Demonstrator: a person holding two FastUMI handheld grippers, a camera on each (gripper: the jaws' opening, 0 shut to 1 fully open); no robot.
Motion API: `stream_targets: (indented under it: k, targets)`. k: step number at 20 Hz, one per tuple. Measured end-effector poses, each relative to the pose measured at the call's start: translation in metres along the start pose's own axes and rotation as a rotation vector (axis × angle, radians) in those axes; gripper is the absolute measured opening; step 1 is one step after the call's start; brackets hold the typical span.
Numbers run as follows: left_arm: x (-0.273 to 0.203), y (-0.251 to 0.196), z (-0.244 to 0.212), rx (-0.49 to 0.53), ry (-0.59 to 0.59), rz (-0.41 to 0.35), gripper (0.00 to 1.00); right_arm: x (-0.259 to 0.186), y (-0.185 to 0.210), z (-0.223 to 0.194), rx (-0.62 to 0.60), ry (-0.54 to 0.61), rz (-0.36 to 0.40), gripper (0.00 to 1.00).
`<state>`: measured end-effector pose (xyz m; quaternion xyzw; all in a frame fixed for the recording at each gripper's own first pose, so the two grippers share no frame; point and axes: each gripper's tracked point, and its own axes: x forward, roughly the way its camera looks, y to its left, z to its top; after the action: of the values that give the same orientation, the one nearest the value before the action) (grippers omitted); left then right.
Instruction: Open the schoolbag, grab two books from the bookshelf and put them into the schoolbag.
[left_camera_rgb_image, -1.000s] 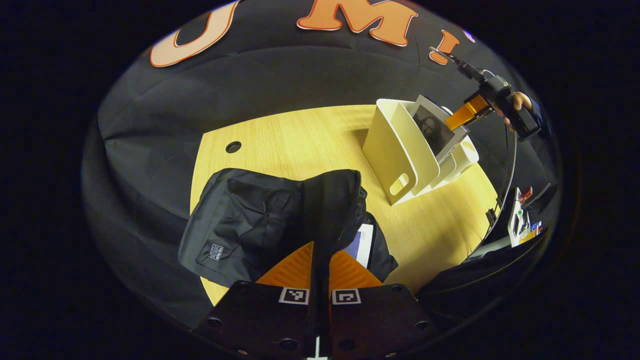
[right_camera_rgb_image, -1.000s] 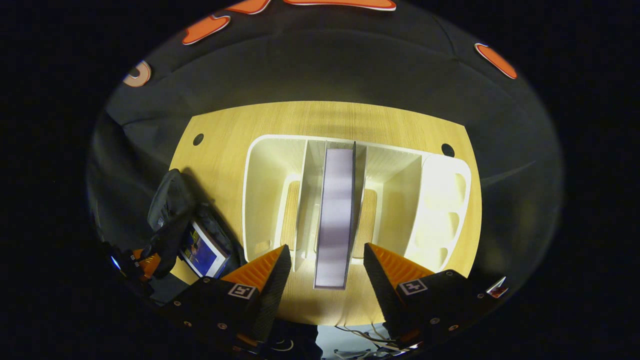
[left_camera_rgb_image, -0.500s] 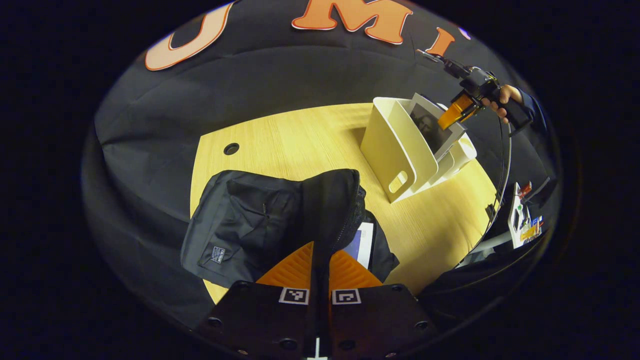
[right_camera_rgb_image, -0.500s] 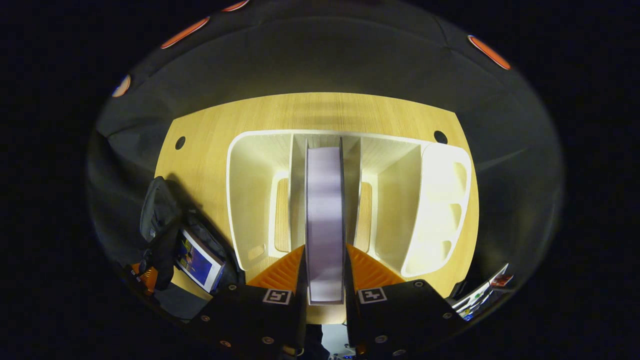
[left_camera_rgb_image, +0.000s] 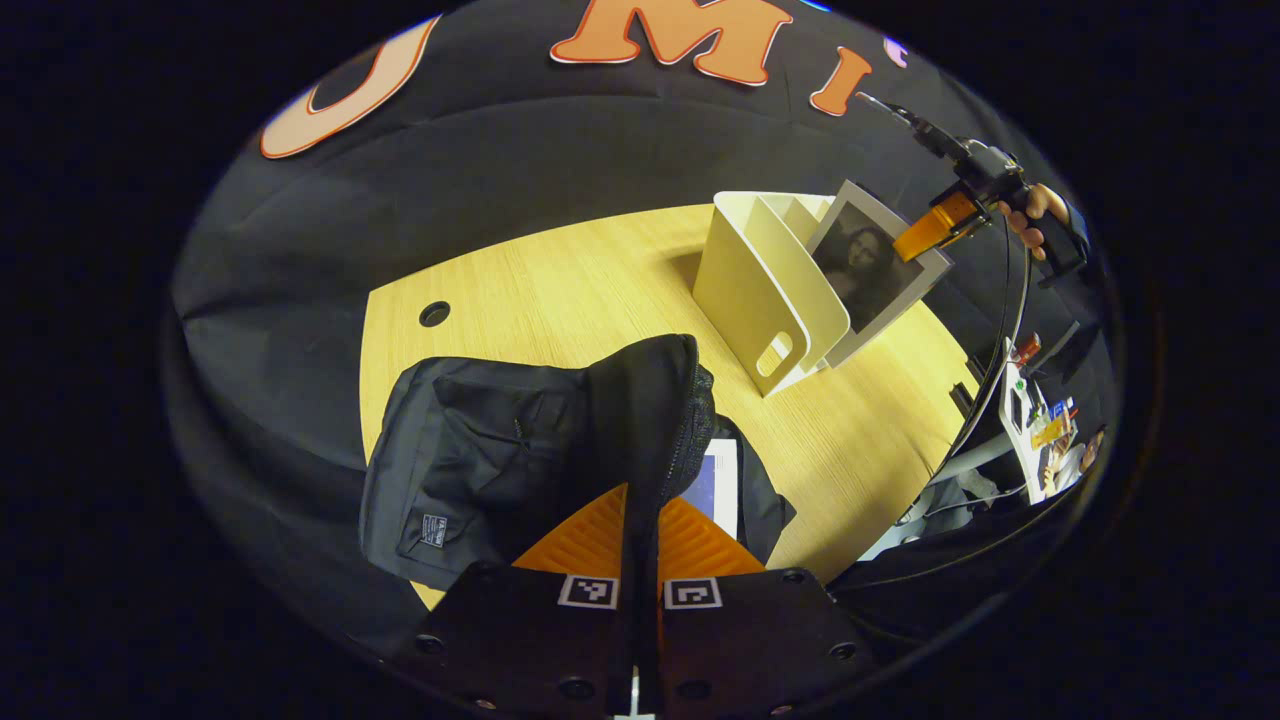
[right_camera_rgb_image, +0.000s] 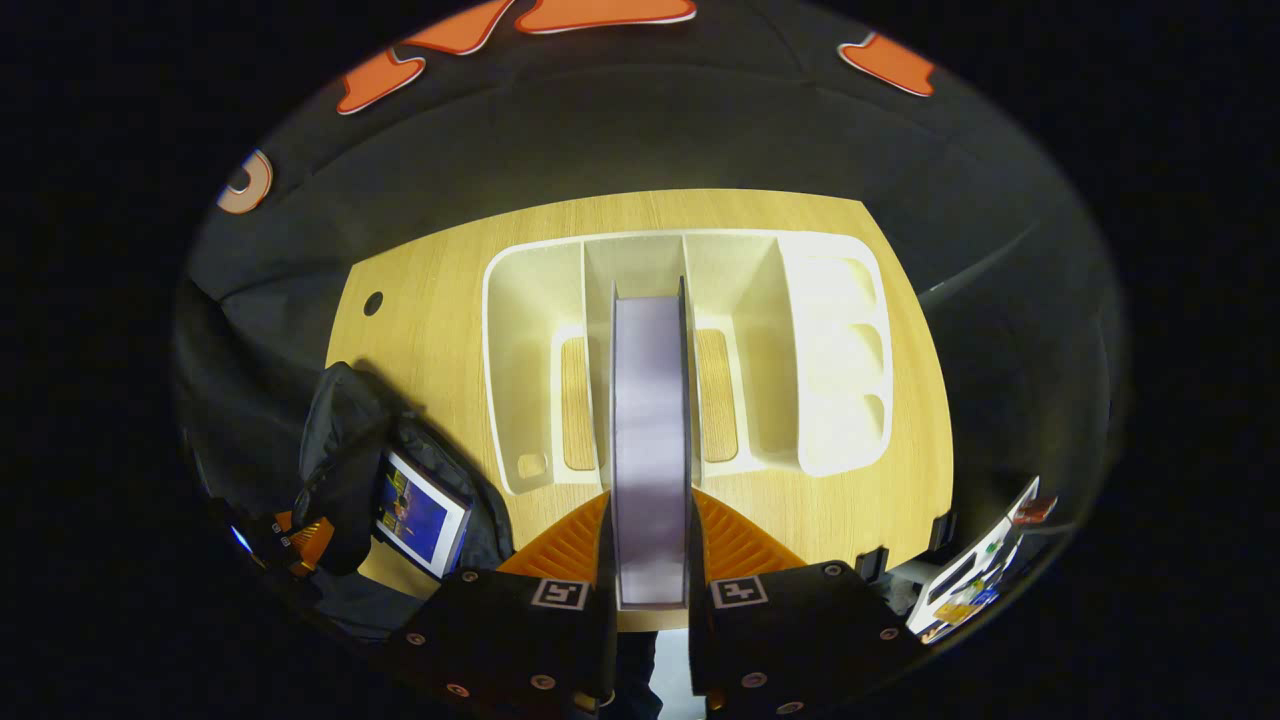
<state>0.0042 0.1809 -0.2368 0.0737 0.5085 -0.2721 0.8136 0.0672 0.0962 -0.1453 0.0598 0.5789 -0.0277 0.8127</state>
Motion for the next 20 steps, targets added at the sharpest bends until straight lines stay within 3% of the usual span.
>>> stream_targets:
  k: [11,16,20]
  targets:
    - [-0.003,-0.004,-0.008,0.15,-0.012,-0.066,0.03,-0.042,0.0,-0.111,0.193,-0.053,0.019,0.29]
    - [-0.003,-0.003,-0.009,0.177,-0.011,-0.083,0.03,-0.05,0.018,-0.152,0.271,-0.058,0.086,0.29]
    - [-0.003,-0.004,-0.01,0.189,-0.007,-0.094,0.03,-0.055,0.039,-0.172,0.339,-0.078,0.199,0.29]
